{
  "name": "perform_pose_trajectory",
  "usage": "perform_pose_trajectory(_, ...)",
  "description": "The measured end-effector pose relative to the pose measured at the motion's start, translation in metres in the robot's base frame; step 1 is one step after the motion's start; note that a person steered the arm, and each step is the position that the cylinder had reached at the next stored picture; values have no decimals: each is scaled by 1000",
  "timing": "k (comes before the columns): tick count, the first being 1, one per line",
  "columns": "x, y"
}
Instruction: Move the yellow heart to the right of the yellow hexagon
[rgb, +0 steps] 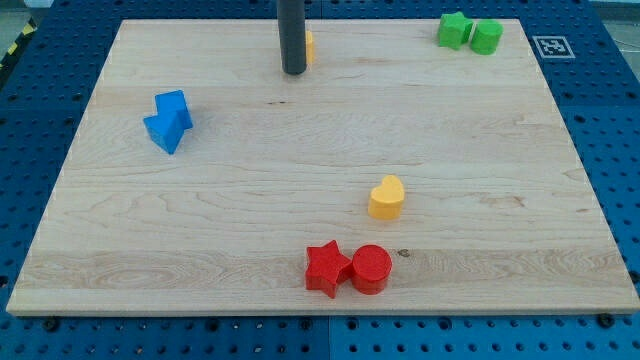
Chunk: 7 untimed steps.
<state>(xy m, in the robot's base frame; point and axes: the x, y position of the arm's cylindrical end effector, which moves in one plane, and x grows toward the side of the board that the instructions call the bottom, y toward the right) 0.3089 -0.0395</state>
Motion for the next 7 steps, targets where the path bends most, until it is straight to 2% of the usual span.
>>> perform_pose_trajectory(1, 7, 0)
perform_pose_trajectory(3, -56, 0)
perform_pose_trajectory(4, -33, 17)
perform_pose_trajectory(5, -1, 79)
perform_pose_trajectory(7, 132, 166)
